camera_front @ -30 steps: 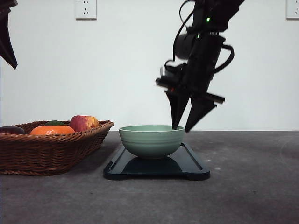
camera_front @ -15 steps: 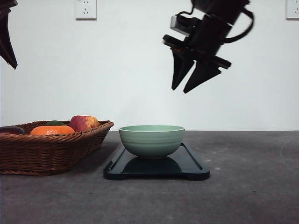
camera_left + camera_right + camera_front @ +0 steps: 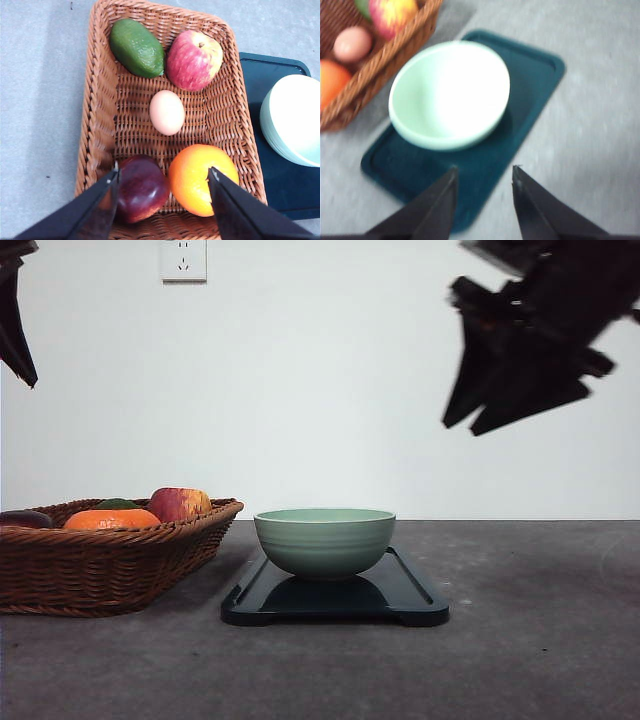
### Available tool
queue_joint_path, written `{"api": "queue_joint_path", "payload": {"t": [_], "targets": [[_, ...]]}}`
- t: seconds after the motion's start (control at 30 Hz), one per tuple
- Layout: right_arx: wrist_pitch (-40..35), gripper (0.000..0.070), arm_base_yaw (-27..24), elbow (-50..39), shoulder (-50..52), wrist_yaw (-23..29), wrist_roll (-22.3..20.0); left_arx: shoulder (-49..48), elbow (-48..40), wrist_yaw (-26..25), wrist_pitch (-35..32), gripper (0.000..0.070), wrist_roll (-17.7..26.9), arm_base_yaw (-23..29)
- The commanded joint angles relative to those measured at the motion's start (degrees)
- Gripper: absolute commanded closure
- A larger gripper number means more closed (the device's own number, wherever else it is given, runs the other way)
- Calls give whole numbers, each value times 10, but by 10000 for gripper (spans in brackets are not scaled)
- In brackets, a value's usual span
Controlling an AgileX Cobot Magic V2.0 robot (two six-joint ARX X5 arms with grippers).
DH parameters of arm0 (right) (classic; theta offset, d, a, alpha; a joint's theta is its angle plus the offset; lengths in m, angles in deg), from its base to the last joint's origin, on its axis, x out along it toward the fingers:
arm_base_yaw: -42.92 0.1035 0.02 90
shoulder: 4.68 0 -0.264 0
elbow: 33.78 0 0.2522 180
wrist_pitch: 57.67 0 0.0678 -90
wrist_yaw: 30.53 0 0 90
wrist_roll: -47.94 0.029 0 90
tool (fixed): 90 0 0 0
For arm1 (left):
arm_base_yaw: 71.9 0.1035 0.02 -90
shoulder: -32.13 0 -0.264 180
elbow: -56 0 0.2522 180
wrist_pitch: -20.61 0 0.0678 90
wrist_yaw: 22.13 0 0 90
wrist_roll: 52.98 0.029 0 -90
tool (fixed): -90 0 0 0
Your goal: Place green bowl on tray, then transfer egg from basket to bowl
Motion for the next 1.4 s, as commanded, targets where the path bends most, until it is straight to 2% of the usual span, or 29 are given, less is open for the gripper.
{"api": "queue_joint_path", "payload": {"t": [0.0,0.23,0.37,0.53,0.63,0.73,1.07,1.27,1.37], "targets": [[-8,487,3,-25,24,2,2,4,14,-2,-2,349,0,-6],[2,487,3,-116,138,14,12,4,14,-2,-3,349,0,-32],[33,487,3,-122,186,14,11,6,14,-2,-4,348,0,-47],[32,487,3,-122,222,14,11,39,26,-2,-2,347,3,-55],[32,487,3,-122,230,14,11,80,49,-2,3,340,14,-56],[34,487,3,-122,230,13,11,136,89,-2,18,294,27,-59],[34,487,3,-122,229,13,11,333,247,9,67,291,49,-70],[33,487,3,-122,229,14,11,411,289,62,65,273,49,-78],[33,487,3,-122,229,14,11,433,290,72,57,268,49,-79]]}}
